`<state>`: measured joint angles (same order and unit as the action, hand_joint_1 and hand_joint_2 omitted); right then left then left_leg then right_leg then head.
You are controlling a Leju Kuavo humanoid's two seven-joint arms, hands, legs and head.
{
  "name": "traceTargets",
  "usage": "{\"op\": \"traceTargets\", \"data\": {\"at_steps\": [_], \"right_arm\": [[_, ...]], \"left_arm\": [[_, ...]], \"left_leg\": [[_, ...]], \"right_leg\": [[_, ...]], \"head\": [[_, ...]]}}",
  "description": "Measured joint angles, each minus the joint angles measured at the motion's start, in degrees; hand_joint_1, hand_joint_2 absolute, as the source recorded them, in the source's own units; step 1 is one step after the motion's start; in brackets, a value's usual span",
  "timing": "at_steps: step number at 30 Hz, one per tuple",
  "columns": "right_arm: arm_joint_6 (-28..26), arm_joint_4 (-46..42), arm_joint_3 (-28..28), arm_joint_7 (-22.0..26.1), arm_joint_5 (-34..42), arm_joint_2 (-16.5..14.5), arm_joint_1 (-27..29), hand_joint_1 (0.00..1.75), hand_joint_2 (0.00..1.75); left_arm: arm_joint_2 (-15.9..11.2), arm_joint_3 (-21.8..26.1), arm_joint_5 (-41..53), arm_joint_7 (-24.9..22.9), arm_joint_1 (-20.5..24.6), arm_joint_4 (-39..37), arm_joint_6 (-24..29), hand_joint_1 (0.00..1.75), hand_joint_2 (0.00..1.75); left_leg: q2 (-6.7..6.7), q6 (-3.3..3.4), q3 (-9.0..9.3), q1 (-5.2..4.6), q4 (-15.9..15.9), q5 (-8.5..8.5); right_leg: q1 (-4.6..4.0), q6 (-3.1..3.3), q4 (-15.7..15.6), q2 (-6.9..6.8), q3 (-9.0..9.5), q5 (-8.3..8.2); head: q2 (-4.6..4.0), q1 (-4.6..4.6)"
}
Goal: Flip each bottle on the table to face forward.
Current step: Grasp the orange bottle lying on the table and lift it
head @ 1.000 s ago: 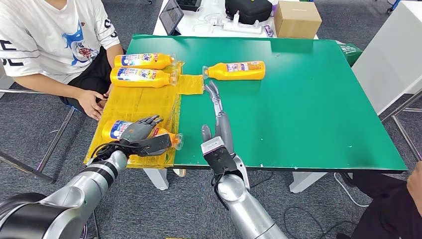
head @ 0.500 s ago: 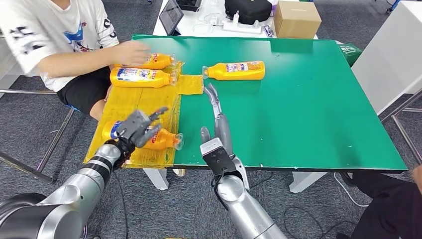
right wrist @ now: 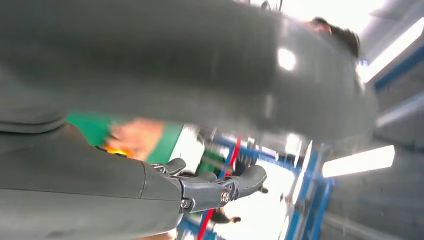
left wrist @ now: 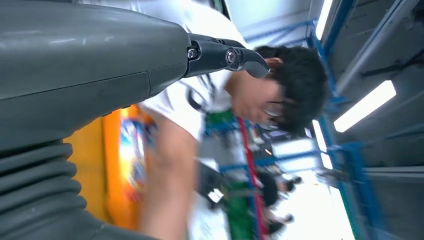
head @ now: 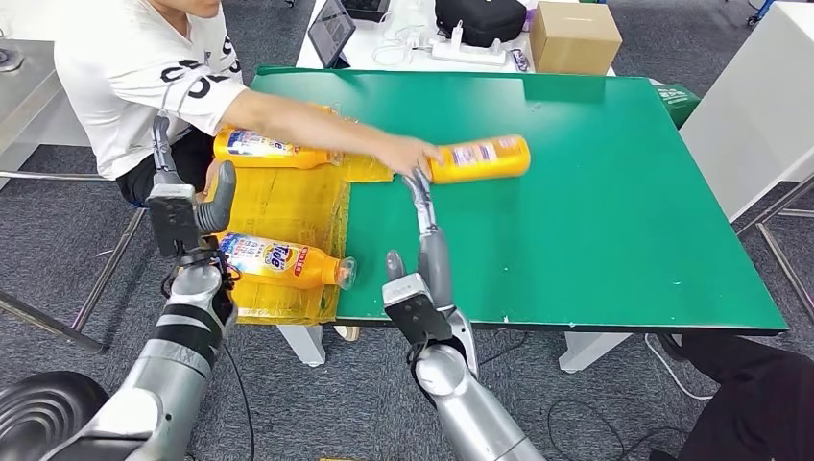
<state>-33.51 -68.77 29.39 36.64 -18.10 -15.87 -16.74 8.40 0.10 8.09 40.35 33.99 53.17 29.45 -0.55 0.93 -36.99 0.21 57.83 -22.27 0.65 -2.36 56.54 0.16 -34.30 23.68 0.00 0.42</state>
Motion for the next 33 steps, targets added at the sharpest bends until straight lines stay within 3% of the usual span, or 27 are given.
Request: {"op": "traceTargets", "data": {"at_steps": [5, 11, 18, 23, 27, 33], "right_arm": [[-5.6, -7.7, -3.6, 1.6, 0.2, 0.9, 5.3, 0.00, 1.75], [-5.4, -13.3, -7.4, 0.3, -0.1, 2.3, 8.8, 0.00, 1.75], [-0.6, -13.8, -13.7, -3.1, -2.3, 5.5, 10.4, 0.00, 1.75], [5.0, -11.2, -15.5, -8.9, -7.8, 7.2, 9.4, 0.00, 1.75], [13.0, -5.4, -15.6, -15.0, -11.9, 9.8, 6.7, 0.00, 1.75], [19.3, 4.1, -15.6, -20.9, -17.0, 14.2, 0.5, 0.00, 1.75]], "left_arm": [[2.6, -1.0, -5.2, -0.2, -7.8, 8.3, -5.2, 0.00, 1.75], [4.0, -1.7, -6.5, -0.5, -14.0, 12.7, -8.2, 0.00, 1.75], [4.8, -3.0, -5.8, -0.2, -22.0, 15.7, -9.2, 0.00, 1.75], [5.1, -3.7, -5.5, -0.1, -23.5, 15.8, -10.3, 0.00, 1.75], [5.1, -3.8, -5.5, -0.1, -23.7, 15.7, -11.3, 0.00, 1.75], [5.0, -3.6, -4.8, -0.1, -23.7, 15.2, -13.0, 0.00, 1.75]], "left_leg": [[0.06, 0.02, -0.02, -0.07, 0.0, -0.04], [0.10, 0.00, -0.02, -0.06, 0.0, -0.05], [0.10, 0.00, -0.04, -0.05, 0.0, -0.05], [0.09, 0.01, -0.04, -0.04, 0.0, -0.04], [0.03, 0.03, -0.05, -0.04, 0.0, -0.01], [-0.01, 0.06, -0.08, -0.07, 0.0, 0.02]], "right_leg": [[0.07, -0.01, 0.0, 0.01, -0.03, 0.00], [0.04, -0.01, -0.1, 0.03, -0.05, 0.00], [0.03, -0.01, -0.1, 0.03, -0.06, 0.00], [0.02, -0.01, -0.1, 0.03, -0.03, -0.01], [0.02, -0.01, -0.1, 0.00, -0.02, -0.02], [0.05, -0.04, -0.1, -0.02, -0.01, -0.05]], "head": [[0.00, 0.01], [0.00, -0.03], [0.00, -0.02], [0.00, -0.02], [0.00, -0.01], [0.00, -0.02]]}}
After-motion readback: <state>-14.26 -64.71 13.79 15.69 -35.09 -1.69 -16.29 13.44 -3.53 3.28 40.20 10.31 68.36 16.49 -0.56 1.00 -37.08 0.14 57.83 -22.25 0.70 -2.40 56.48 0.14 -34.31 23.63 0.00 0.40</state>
